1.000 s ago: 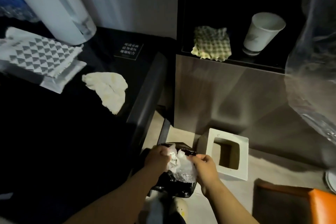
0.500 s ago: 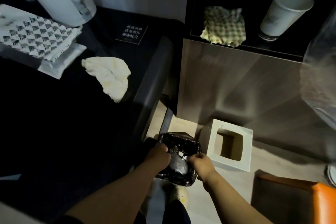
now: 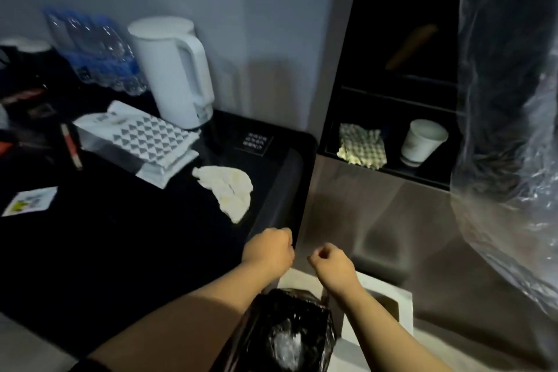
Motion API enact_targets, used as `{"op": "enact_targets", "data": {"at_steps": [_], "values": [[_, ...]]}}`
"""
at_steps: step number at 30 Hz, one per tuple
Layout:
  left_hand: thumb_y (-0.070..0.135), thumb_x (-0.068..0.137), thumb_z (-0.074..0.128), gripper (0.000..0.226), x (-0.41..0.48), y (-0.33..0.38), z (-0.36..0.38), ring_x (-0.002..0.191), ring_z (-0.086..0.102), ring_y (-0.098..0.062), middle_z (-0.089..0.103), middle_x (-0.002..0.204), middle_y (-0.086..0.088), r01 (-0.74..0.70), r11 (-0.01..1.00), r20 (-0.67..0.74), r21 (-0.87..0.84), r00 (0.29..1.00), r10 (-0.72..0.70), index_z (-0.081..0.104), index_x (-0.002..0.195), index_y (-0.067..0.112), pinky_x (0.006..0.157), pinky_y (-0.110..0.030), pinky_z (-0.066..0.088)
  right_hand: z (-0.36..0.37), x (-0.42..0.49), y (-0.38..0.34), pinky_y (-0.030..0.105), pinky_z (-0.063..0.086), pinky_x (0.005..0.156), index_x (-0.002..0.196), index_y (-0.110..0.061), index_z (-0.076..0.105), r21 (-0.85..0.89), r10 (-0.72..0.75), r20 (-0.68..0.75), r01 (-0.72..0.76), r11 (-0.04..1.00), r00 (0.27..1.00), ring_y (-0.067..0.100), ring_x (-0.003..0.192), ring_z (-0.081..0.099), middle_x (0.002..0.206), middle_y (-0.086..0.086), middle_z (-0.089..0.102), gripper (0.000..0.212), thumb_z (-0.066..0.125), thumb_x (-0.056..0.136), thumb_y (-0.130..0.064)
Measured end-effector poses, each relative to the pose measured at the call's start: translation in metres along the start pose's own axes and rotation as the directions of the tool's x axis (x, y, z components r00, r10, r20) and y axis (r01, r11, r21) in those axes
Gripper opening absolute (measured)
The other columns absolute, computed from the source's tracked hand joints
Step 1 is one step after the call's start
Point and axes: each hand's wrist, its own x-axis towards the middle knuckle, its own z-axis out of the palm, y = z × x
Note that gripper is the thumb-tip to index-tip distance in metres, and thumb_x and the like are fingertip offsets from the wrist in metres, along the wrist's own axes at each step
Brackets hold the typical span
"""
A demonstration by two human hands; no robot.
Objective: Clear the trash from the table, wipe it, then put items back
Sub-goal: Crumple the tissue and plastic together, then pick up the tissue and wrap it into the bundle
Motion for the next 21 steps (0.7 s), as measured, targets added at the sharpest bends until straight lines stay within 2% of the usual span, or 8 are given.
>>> {"op": "enact_targets", "data": {"at_steps": [4,10,13,17,21], "values": [[0.022,0.095,0.042,0.024,-0.005,-0.034,-0.044,0.102,0.059,-0.03,0.06,0.116,-0.008,-0.046,0.997,-0.098,0.065,0.994,0.052,0.058,0.112,0.016,0.076,-0.033,0.047,0.013,-0.013,-0.045,0.024,0.035,0.07,0.093,-0.016,0.055,-0.074,-0.144,-0.056,0.14,0.987,0.988,0.016,0.087,0.052,0.098,0.003,0.061,0.006,0.052,0.092,-0.021],[0.026,0.095,0.044,0.026,-0.017,-0.121,-0.094,0.109,0.057,-0.027,0.056,0.122,-0.006,-0.093,0.99,-0.12,0.11,0.987,0.106,0.058,0.116,0.019,0.087,-0.035,0.049,0.084,-0.025,-0.112,0.024,0.036,0.07,0.094,-0.018,0.053,-0.129,-0.23,-0.079,0.219,0.967,0.97,0.016,0.087,0.053,0.102,0.004,0.061,0.007,0.052,0.093,-0.025],[0.026,0.095,0.046,0.024,-0.018,-0.172,-0.118,0.111,0.055,-0.027,0.055,0.121,-0.006,-0.13,0.987,-0.093,0.091,0.986,0.139,0.059,0.113,0.02,0.09,-0.035,0.048,0.128,-0.031,-0.146,0.023,0.036,0.07,0.097,-0.019,0.056,-0.133,-0.238,-0.074,0.227,0.965,0.968,0.014,0.087,0.052,0.099,0.001,0.06,0.008,0.053,0.092,-0.025],[0.025,0.094,0.047,0.024,-0.017,-0.225,-0.136,0.111,0.055,-0.025,0.056,0.12,-0.005,-0.178,0.98,-0.061,0.091,0.981,0.183,0.059,0.113,0.02,0.089,-0.035,0.048,0.171,-0.035,-0.18,0.018,0.037,0.061,0.095,-0.019,0.055,-0.098,-0.238,-0.083,0.23,0.968,0.968,0.01,0.084,0.054,0.088,-0.005,0.058,0.004,0.054,0.092,-0.022],[0.025,0.094,0.045,0.027,-0.014,-0.266,-0.145,0.114,0.054,-0.026,0.054,0.124,-0.005,-0.184,0.968,-0.055,0.168,0.979,0.195,0.057,0.118,0.022,0.088,-0.034,0.046,0.203,-0.037,-0.197,0.021,0.037,0.071,0.105,-0.016,0.059,-0.117,-0.182,-0.094,0.171,0.978,0.979,0.012,0.087,0.053,0.1,0.0,0.059,0.016,0.054,0.092,-0.024]]}}
